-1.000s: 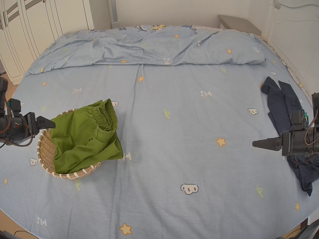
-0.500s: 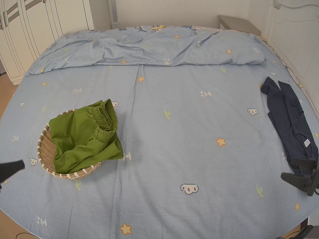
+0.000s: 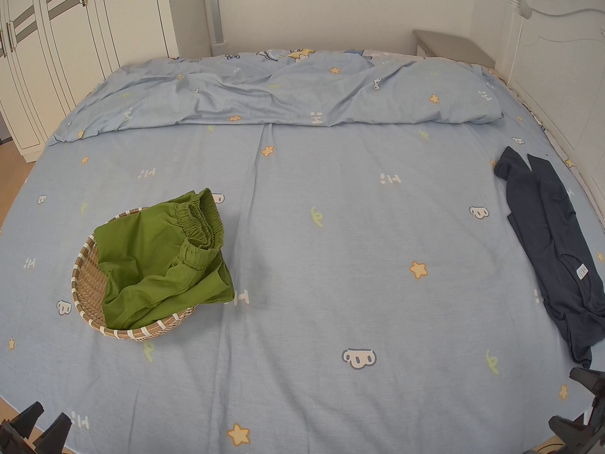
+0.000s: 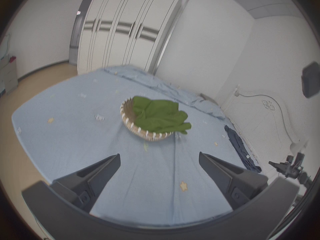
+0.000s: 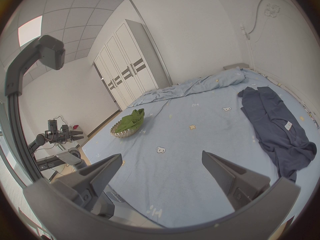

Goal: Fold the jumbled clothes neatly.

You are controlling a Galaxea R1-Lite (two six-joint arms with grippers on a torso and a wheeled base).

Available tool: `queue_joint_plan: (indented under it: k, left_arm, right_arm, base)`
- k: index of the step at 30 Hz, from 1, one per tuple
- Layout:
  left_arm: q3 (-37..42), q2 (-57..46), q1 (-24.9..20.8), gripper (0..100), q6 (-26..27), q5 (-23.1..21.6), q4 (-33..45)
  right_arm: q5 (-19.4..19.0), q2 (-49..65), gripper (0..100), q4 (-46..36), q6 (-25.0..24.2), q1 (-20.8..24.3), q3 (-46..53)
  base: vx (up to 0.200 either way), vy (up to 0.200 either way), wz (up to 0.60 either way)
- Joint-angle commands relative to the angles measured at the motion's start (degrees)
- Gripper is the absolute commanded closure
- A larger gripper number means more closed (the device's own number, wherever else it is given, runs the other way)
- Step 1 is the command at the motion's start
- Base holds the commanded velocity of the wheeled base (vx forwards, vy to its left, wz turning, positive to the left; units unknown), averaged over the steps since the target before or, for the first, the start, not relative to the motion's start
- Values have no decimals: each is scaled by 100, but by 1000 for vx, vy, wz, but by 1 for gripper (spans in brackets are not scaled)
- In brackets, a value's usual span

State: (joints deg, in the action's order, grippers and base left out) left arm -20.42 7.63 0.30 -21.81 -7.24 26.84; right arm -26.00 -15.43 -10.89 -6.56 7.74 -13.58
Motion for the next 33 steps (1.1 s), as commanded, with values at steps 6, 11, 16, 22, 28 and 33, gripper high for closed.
queue_joint_plan:
  k: [6,11,16,22,28,33]
  left_arm:
    - [1726,-763,5,0,2524,944,-2210]
    - [1963,-763,-4,0,2682,988,-2702]
    - [1954,-763,-13,0,2445,1023,-2702]
    - [2042,-763,-22,0,2111,997,-2711]
    - [2042,-763,-22,0,2102,997,-2711]
    - [2042,-763,-22,0,2102,997,-2702]
  right_arm:
    - [1405,990,0,183,155,26,804]
    - [2249,990,0,280,216,-18,848]
    - [2758,981,0,746,23,-150,1112]
    - [2882,1543,0,922,102,-818,1165]
    - [3259,1543,0,860,322,-809,1138]
    - [2416,1543,0,957,753,-809,1323]
  base:
    - [0,0,0]
    - [0,0,0]
    - [0,0,0]
    - [0,0,0]
    - [0,0,0]
    - [0,0,0]
